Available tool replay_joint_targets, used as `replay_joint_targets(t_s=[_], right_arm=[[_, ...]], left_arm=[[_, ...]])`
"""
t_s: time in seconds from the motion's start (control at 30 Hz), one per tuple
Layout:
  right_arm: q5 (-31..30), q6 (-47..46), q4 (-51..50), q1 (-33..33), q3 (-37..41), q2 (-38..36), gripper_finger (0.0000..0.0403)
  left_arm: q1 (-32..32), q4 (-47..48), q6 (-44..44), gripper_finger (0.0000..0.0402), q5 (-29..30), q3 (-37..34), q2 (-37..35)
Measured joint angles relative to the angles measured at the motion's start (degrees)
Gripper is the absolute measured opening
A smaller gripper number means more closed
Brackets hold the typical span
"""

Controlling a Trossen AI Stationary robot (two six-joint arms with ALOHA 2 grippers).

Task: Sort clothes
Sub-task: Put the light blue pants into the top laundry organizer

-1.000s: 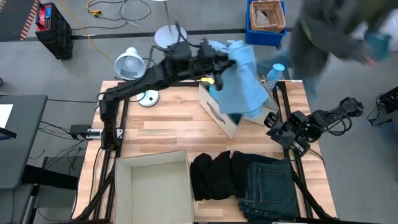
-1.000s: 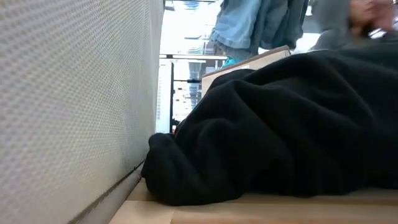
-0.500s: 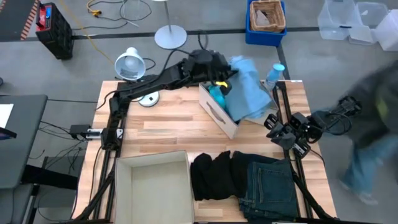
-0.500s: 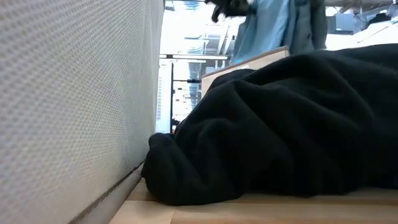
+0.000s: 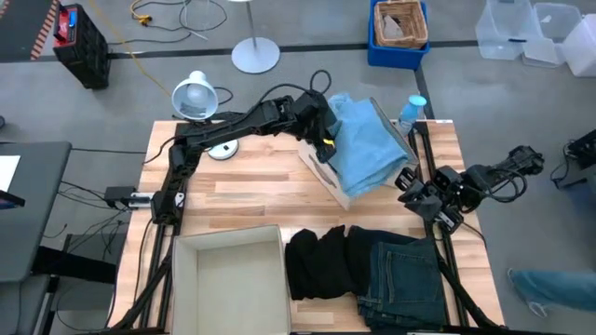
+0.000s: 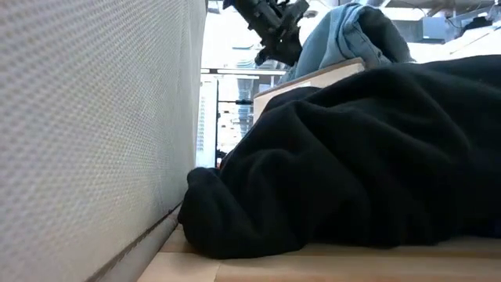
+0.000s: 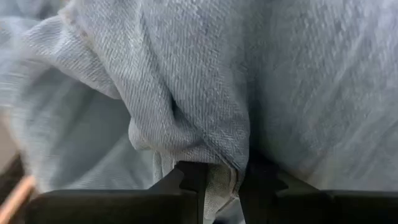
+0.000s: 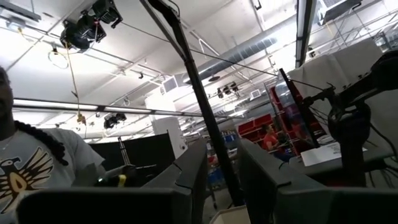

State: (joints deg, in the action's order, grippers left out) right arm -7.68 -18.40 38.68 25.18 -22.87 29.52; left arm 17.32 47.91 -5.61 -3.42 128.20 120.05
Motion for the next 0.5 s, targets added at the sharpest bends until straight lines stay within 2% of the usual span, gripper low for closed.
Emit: replay_joint_targets(t_s=[0.2, 0.3, 0.37, 0.5], right_arm=[[0.0, -2.0, 0.2, -1.8, 0.0, 0.0, 0.0109], [0.0, -2.7, 0.2, -2.5, 0.0, 0.1, 0.0109], [0.0, -2.7, 0.2, -2.5, 0.0, 0.1, 0.0109], [0.0, -2.7, 0.0, -2.4, 0.0, 0.1, 0.0109]], left_arm=[[0.5, 4.7, -8.3, 0.0055, -4.1, 0.2, 4.4], [0.7, 7.4, -12.8, 0.0057, -3.7, 0.0, 6.6], [0.4, 7.5, -14.3, 0.009, -3.5, 0.0, 6.6], [-0.5, 4.1, -13.6, 0.0191, -2.3, 0.0, 6.2]])
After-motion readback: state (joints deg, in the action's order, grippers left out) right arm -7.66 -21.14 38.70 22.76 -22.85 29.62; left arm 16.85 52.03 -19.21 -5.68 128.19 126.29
